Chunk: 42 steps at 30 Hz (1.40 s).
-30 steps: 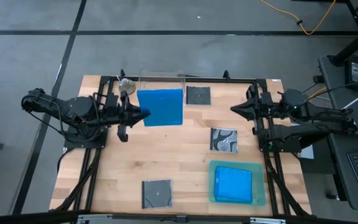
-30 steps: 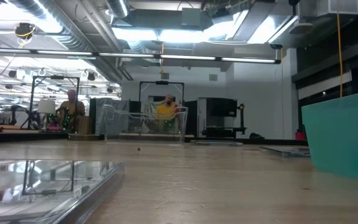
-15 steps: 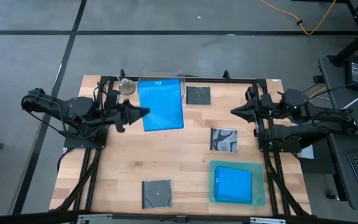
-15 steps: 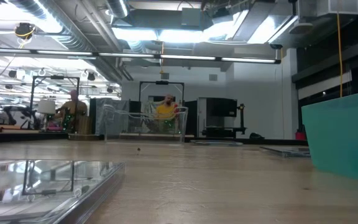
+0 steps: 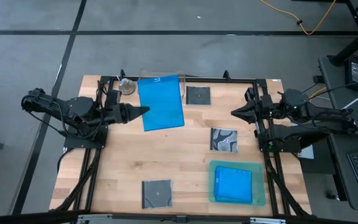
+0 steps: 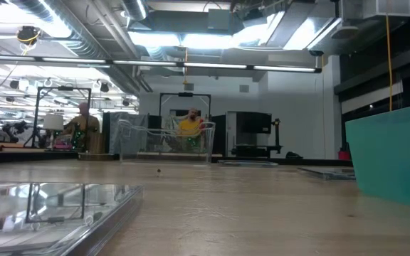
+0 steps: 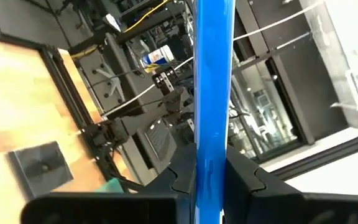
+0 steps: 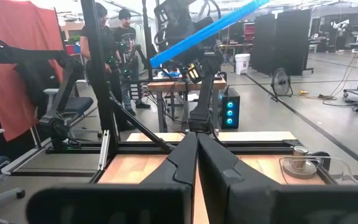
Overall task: Pick & place jewel cases by type
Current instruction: Put the blue cd case into the green bin
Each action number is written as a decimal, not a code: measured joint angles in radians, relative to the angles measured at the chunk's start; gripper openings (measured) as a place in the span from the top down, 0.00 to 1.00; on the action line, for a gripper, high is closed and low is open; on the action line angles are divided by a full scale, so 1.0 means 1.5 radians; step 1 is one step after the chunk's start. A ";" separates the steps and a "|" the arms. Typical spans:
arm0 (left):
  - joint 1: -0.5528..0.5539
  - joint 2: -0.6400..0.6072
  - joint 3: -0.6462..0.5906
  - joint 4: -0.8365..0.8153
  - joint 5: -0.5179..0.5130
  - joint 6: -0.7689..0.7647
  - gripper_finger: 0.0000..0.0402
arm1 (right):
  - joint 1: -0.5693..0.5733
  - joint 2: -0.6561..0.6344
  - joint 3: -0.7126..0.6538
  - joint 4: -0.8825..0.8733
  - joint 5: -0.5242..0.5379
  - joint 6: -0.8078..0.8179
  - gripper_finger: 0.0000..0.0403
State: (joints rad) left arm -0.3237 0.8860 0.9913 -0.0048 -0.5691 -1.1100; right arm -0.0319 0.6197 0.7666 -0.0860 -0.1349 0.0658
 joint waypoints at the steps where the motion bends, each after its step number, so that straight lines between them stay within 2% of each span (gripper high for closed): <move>1: 0.000 0.000 0.000 0.000 0.002 -0.014 0.91 | 0.000 0.000 0.000 0.000 0.000 0.000 0.95; 6: -0.001 0.000 0.000 -0.012 0.025 -0.106 0.91 | 0.000 0.000 0.000 0.000 -0.012 0.001 0.95; 14: -0.001 0.000 0.000 -0.070 0.049 -0.107 0.92 | 0.000 0.000 0.000 -0.001 -0.019 0.002 0.95; 22: -0.001 0.000 -0.001 -0.087 0.086 -0.056 0.92 | 0.000 0.000 0.000 0.013 -0.047 0.006 0.95; 30: 0.008 0.021 0.000 -0.089 0.083 0.019 0.92 | 0.000 0.010 0.000 0.054 -0.051 0.036 0.95; 38: 0.058 0.083 0.000 -0.072 0.130 0.097 0.92 | 0.000 0.058 0.000 0.088 0.004 0.099 0.94; 42: 0.084 0.109 0.000 -0.023 0.151 0.160 0.92 | 0.000 0.081 0.000 0.087 0.033 0.172 0.88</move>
State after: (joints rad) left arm -0.1974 1.0496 0.9909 -0.0389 -0.3427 -0.8701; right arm -0.0324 0.7405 0.7662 0.0443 -0.0854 0.3241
